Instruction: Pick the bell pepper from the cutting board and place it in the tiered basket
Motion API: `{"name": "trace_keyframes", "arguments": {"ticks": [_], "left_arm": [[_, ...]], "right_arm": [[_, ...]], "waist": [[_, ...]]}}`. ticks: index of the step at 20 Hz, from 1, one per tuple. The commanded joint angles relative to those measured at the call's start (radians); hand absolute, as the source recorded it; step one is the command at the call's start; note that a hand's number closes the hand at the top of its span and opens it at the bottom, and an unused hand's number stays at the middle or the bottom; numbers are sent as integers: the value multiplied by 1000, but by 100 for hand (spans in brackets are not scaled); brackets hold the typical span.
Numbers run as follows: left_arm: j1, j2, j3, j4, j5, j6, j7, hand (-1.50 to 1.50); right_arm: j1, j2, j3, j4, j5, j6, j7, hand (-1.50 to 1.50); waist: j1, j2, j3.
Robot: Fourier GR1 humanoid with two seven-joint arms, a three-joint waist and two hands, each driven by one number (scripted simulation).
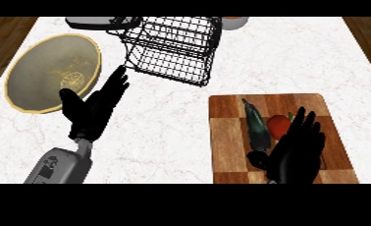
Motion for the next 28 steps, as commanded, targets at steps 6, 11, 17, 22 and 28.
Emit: {"name": "trace_keyframes", "arguments": {"ticks": [6, 11, 17, 22, 28], "left_arm": [[9, -28, 6, -42, -45, 10, 34, 0], [21, -33, 33, -46, -50, -13, 37, 0], [41, -35, 60, -52, -59, -70, 37, 0], [4, -64, 91, -17, -76, -64, 48, 0], [1, -81, 102, -3, -100, -76, 43, 0]], "right_arm": [[-55, 0, -75, 150, -56, -165, 91, -150], [3, 0, -164, 78, -104, -133, -24, -150], [-111, 0, -241, 236, -139, -180, -65, -150], [-107, 0, -256, 352, -165, -267, -118, -150], [-203, 0, -201, 426, -228, -301, -212, 150]], "waist": [[5, 3, 2], [-1, 1, 1], [4, 2, 1], [2, 4, 1], [6, 4, 2]]}}
